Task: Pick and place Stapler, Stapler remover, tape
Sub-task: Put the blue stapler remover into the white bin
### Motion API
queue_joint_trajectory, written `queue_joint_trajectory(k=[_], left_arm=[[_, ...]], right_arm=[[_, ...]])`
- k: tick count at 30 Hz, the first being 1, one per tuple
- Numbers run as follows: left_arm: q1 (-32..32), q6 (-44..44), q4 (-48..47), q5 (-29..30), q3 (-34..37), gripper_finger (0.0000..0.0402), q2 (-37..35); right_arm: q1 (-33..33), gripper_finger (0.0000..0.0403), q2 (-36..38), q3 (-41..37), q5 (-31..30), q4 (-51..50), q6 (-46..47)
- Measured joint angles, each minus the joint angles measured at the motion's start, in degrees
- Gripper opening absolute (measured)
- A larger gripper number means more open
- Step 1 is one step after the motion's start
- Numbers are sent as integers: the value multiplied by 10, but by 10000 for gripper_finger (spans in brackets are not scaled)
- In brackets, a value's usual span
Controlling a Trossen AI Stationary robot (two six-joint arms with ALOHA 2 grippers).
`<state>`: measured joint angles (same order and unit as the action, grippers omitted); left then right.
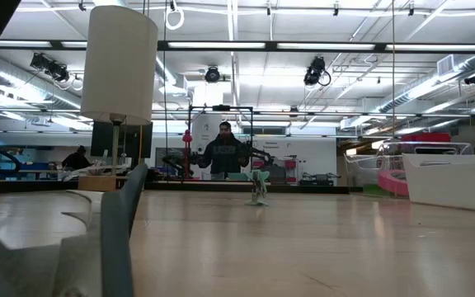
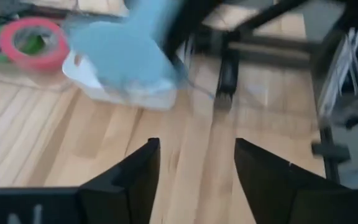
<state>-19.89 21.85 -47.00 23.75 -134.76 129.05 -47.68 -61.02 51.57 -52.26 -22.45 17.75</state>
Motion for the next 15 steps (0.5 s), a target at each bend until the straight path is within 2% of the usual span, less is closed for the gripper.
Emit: queue_joint_trajectory(k=[5, 9, 15], left_arm=[[-8, 18, -76, 0, 0, 228, 0], [-15, 58, -170, 13, 0, 228, 0], [-32, 124, -287, 69, 2, 219, 0]], right_arm=[[0, 29, 58, 0, 1, -131, 87], [0, 29, 104, 0, 3, -312, 233], [0, 29, 142, 0, 40, -567, 470]])
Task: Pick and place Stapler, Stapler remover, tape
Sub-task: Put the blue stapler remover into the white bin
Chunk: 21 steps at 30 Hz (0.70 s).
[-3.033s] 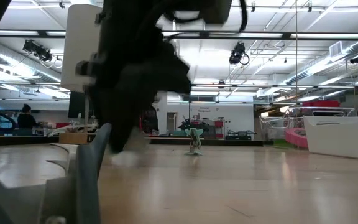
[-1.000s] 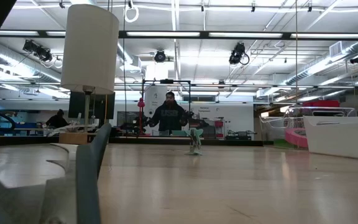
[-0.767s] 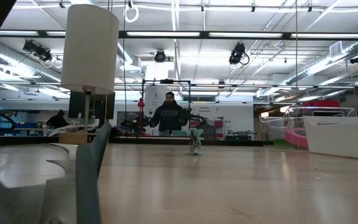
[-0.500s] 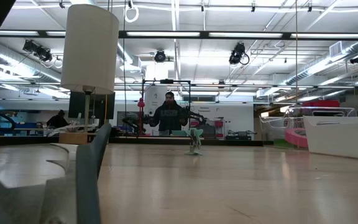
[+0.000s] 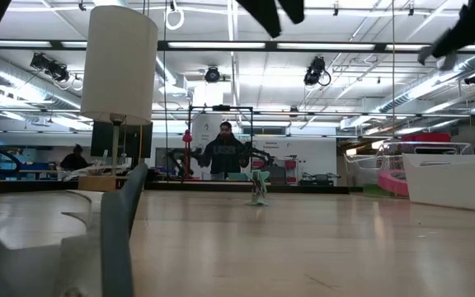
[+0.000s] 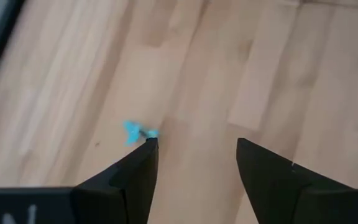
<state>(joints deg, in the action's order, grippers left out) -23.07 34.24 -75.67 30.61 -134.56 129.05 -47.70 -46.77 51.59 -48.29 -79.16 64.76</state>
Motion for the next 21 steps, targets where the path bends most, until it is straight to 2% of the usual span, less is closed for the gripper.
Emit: queue_joint_trajectory(k=[4, 15, 21], left_arm=[[-7, 16, -19, 23, 0, 218, 0], [-9, 16, -18, 32, 0, 218, 0], [-9, 17, -14, 44, 0, 218, 0]], right_arm=[[0, 29, 5, 0, 30, -63, 67], [0, 30, 4, 0, 92, -104, 96], [0, 53, 3, 0, 109, -106, 96]])
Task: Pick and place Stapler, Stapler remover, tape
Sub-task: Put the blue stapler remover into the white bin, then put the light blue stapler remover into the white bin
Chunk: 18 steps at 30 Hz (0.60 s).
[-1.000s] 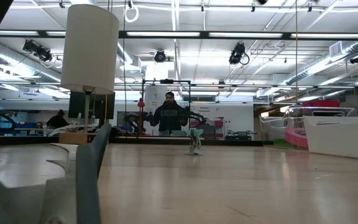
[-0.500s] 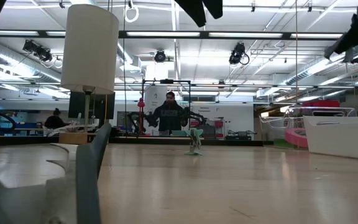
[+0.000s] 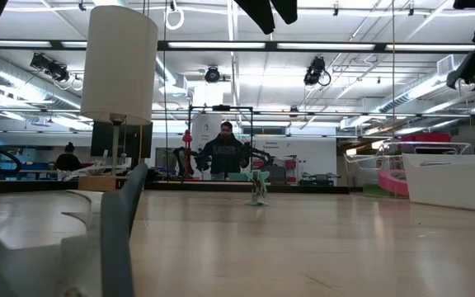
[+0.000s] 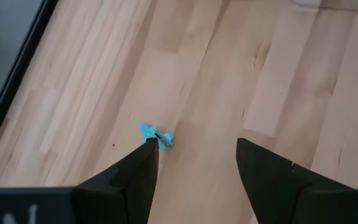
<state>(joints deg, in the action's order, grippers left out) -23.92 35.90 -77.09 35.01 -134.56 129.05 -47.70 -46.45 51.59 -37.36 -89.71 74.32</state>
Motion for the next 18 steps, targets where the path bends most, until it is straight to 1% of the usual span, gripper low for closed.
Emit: queue_joint_trajectory(k=[4, 9, 14, 18], left_arm=[[0, 0, 10, 1, 0, 218, 0], [0, 0, 10, 8, 0, 218, 0], [3, 0, 10, 41, 0, 218, 0], [21, 0, 10, 64, 0, 218, 0]], right_arm=[[0, 79, -1, -11, 13, 7, -16], [0, 99, -2, -62, 33, 19, -18], [0, 111, -7, -59, 25, 19, -24], [0, 113, -7, -59, 9, 27, -32]])
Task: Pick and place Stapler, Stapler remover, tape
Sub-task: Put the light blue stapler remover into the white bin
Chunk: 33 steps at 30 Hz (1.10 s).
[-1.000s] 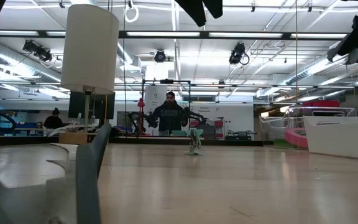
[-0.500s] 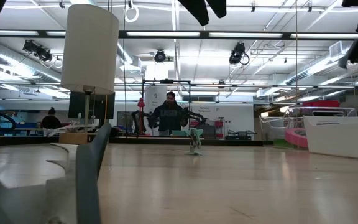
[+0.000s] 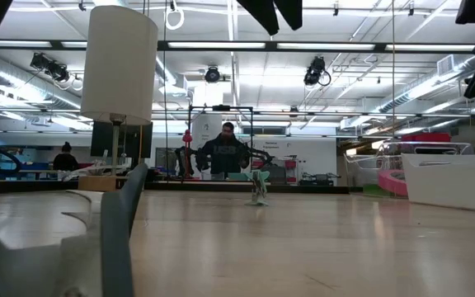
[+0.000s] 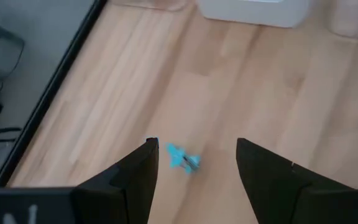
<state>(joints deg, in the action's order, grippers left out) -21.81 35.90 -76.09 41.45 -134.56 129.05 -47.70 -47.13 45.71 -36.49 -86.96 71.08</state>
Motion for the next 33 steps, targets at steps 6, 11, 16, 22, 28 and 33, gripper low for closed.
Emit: queue_joint_trajectory(k=[6, 11, 16, 22, 28, 33], left_arm=[[70, 72, -27, -29, 0, 218, 0], [144, 175, -92, -115, 0, 218, 15], [186, 174, -87, -198, 1, 218, 50], [214, 162, -74, -275, 1, 218, 79], [216, 188, -32, -329, 1, 218, 92], [213, 219, -30, -360, 0, 218, 114]], right_arm=[[0, 109, 0, 0, -38, 18, 2], [0, 107, 0, 0, -58, 33, -17], [0, 107, 0, 0, -79, 40, -30], [0, 107, 0, 0, -98, 69, -36], [0, 107, 0, 0, -96, 126, -82], [0, 107, 0, 0, -96, 180, -129]])
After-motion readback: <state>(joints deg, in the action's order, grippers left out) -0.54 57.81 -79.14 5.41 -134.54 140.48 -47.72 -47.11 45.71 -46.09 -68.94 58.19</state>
